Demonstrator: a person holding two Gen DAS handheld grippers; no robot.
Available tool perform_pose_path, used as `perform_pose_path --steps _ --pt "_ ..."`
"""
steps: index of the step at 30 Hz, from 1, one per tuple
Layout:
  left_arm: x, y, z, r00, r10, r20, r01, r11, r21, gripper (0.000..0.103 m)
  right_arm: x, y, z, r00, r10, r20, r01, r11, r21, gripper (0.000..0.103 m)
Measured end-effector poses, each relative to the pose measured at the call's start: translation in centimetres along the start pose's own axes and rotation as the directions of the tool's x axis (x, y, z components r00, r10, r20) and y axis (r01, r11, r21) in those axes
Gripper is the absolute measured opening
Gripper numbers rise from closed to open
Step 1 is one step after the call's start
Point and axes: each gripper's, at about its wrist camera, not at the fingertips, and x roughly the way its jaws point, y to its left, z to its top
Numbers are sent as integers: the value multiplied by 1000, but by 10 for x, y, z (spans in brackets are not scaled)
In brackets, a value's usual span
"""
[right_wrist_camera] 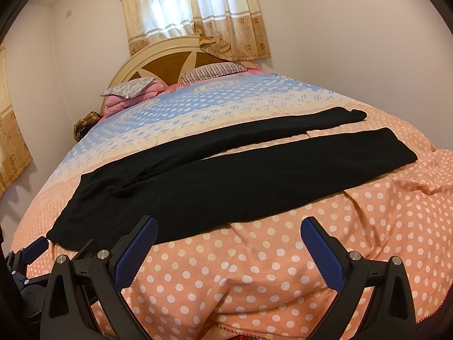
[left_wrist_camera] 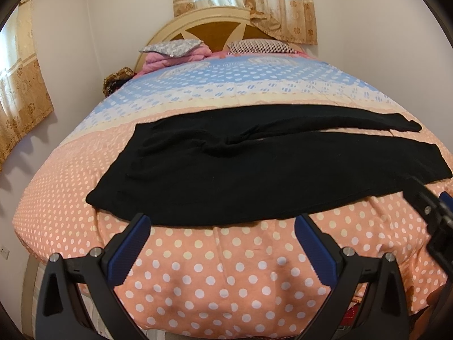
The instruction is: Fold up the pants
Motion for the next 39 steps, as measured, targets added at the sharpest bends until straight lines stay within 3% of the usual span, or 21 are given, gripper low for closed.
perform_pose_path --steps 4,9,15,19,22,23,25,27,30,35,36,39 --pt "18 18 4 998 -34 -48 32 999 -34 103 8 -6 2 1000 -4 -12 4 1000 14 102" --pt "41 64 19 998 -20 -67 13 996 -91 103 29 -19 10 1000 -3 -27 4 999 33 102" --pt "79 143 66 998 36 -57 -45 987 -154 103 64 -19 27 997 25 -69 -25 1000 11 102" --pt "124 172 101 999 7 -52 -14 991 -136 85 88 -12 39 994 47 -97 -48 999 -10 102" --pt "174 186 124 991 -21 -129 4 991 -132 67 105 -4 44 990 73 -122 -76 997 -22 101" --pt "186 191 129 988 -38 -147 16 989 -147 56 108 -2 45 989 81 -127 -85 996 -29 101" --pt "214 203 137 978 -88 -190 49 979 -197 46 115 1 48 986 96 -136 -104 993 -49 96" --pt "238 207 143 969 -121 -217 71 972 -223 46 122 7 51 983 100 -154 -113 990 -80 95" --pt "259 201 149 962 -110 -250 60 978 -200 46 131 5 58 981 92 -171 -107 991 -80 95" --pt "280 201 155 957 -134 -257 77 973 -219 44 150 2 67 975 87 -206 -108 990 -90 95" --pt "280 205 155 957 -148 -251 89 969 -231 43 153 2 69 972 93 -214 -117 988 -100 92" --pt "281 209 155 952 -182 -246 114 957 -268 33 169 6 80 955 134 -265 -171 978 -122 69"
